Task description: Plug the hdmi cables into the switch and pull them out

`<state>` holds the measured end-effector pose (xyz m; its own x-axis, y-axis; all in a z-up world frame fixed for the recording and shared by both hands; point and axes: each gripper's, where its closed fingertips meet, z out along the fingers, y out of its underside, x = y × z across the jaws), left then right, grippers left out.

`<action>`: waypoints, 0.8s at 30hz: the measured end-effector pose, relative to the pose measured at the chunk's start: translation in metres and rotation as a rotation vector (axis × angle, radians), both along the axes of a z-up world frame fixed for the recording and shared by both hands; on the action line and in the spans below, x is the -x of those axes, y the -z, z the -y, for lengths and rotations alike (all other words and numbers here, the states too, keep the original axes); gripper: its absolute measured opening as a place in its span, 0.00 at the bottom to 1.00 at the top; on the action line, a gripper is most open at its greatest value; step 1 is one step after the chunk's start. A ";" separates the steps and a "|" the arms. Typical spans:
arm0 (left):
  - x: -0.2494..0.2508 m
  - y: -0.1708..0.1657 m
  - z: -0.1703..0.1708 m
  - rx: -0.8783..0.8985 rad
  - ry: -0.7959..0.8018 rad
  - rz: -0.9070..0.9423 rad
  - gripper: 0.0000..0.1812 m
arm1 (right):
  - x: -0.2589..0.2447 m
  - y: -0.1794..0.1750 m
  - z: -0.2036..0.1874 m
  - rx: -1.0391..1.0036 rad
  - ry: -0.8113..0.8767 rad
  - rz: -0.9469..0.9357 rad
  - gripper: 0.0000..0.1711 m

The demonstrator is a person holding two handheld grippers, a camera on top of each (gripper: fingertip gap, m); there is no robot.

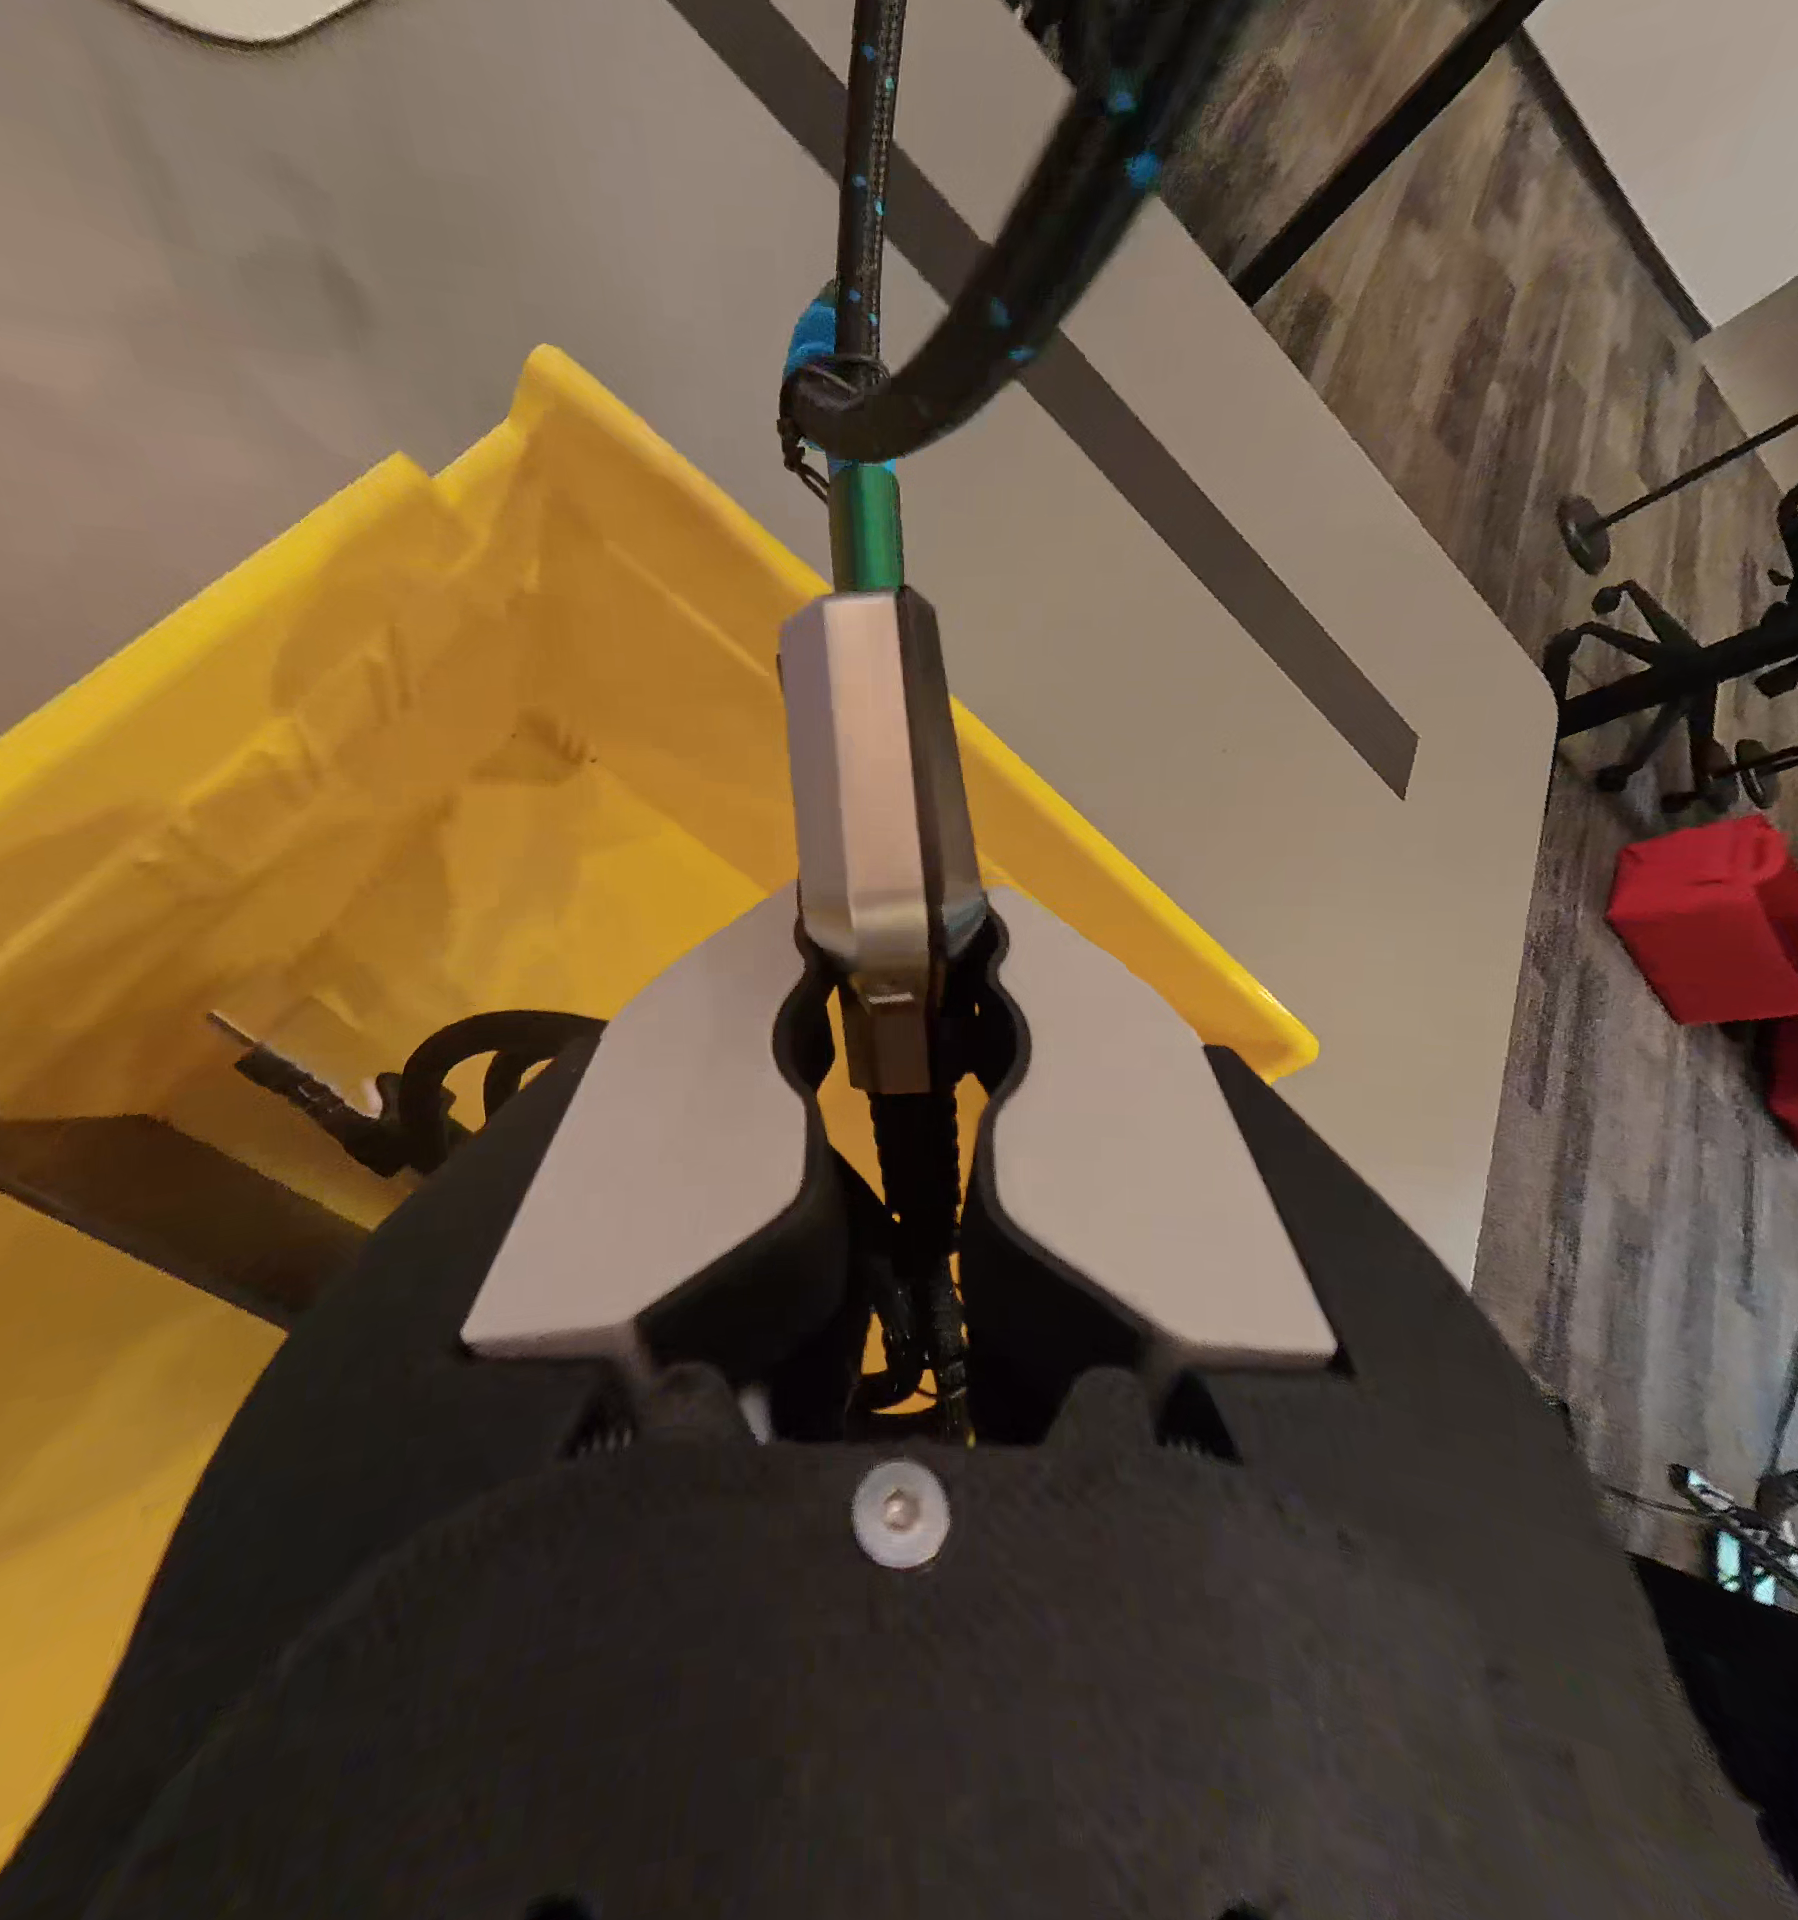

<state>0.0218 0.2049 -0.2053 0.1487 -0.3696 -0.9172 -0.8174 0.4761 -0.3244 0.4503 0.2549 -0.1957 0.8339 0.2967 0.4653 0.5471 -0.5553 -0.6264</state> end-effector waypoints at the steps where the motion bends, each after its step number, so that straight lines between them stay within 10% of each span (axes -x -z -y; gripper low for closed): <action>1: 0.000 0.000 0.000 -0.001 0.000 -0.001 0.10 | 0.001 0.003 0.000 0.017 -0.018 0.012 0.13; 24: -0.001 0.005 0.005 0.000 0.013 -0.034 0.10 | 0.000 0.045 -0.003 0.434 -0.121 -0.034 0.15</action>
<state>0.0224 0.1997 -0.2100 0.1130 -0.3710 -0.9217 -0.8216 0.4868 -0.2967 0.4502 0.2576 -0.2406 0.7936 0.5551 0.2490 0.6077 -0.7036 -0.3682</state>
